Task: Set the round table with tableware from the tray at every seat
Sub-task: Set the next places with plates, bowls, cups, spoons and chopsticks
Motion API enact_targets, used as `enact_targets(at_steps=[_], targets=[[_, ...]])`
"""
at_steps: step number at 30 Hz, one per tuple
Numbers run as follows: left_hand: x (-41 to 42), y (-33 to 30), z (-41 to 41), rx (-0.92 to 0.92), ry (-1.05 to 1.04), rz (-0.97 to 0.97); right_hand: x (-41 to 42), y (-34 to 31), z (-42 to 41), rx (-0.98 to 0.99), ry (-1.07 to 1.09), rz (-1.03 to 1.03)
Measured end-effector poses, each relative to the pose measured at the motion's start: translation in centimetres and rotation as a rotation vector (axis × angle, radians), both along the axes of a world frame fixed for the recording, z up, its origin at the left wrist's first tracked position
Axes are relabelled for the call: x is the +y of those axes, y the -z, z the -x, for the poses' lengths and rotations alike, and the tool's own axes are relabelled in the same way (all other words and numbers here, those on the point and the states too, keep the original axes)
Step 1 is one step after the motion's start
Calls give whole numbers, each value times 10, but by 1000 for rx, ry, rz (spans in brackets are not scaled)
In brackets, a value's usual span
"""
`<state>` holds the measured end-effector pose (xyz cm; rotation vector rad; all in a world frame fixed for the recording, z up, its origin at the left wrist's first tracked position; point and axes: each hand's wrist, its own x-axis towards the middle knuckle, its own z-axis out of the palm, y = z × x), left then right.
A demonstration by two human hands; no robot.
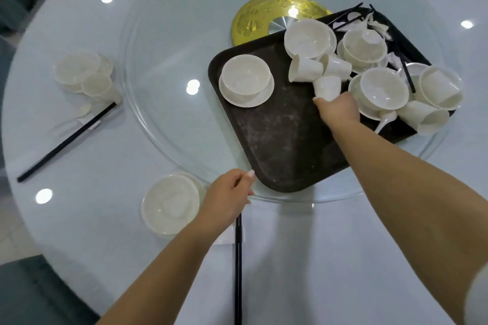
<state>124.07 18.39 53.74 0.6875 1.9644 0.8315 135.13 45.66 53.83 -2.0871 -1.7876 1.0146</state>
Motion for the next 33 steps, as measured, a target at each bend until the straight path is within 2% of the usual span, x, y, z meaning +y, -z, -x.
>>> enact_targets(at_steps=[3, 8, 13, 16, 18, 22, 26, 33], targets=[[-1, -4, -5, -21, -8, -5, -29, 0, -10, 186, 35, -31], [-6, -12, -18, -114, -65, -41, -138, -13, -30, 424, -181, -43], [-27, -18, -27, -188, -75, -138, -228, -11, -46, 449, -406, 32], [-50, -17, -26, -142, -110, -153, -251, -6, -53, 375, -482, 14], [-66, -16, -23, -88, -133, -134, -261, -9, -53, 387, -482, 52], [-91, -14, -19, -78, -137, -121, -280, -15, -40, 587, -436, 305], [-105, -12, -15, -90, -112, -114, -290, -13, -21, 559, -392, 326], [-118, -12, -2, -218, -152, -18, -291, -4, 7, 483, -274, 404]])
